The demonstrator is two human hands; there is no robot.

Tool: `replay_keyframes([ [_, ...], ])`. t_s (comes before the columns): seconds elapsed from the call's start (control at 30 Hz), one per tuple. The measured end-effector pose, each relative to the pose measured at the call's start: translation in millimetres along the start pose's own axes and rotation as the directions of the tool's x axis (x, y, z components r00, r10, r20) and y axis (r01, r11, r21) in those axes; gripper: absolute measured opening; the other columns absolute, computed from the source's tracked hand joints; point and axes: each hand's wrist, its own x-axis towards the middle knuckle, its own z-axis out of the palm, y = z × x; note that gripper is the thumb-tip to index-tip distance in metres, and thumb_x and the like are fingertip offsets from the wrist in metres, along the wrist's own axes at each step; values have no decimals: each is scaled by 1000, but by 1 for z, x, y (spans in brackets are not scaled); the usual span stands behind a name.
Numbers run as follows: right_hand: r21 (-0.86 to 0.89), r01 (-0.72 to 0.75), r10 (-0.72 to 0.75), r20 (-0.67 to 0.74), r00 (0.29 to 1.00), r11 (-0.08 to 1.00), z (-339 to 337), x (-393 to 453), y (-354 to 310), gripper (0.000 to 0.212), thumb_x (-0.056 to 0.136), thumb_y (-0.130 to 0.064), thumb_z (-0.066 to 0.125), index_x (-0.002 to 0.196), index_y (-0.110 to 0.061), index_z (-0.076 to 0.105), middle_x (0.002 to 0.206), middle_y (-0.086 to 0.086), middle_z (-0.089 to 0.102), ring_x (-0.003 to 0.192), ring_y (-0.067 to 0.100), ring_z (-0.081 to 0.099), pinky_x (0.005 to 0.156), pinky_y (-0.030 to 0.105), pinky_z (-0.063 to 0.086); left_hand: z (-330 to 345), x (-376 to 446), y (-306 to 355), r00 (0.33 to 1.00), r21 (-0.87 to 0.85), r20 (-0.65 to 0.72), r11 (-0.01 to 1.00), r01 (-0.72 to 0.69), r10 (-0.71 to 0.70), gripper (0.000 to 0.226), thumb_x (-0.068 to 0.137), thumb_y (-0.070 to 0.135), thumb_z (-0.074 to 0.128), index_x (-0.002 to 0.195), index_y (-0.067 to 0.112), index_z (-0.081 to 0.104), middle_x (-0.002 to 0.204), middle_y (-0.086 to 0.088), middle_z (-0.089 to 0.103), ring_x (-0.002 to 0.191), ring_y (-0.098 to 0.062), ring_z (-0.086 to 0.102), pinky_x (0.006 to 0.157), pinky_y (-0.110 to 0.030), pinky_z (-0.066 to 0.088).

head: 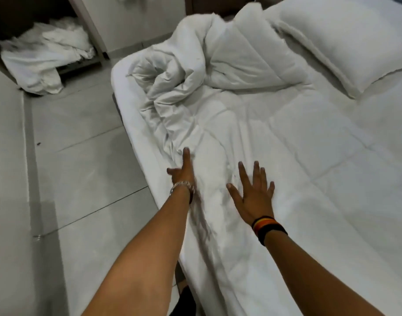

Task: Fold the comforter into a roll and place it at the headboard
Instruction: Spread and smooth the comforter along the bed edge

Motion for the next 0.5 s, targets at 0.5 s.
replay_keyframes([
  [0.5,-252,10,78,336,939,968,61,43,-75,77,94,-82,6,157,-51,-25,166,3,-39,157,36,-25,119,72,-7,-58,78,52,980,88,40,976,-199,196,146,54,35,100,160,31,0,155,-3,41,129,-15,48,98,-16,34],
])
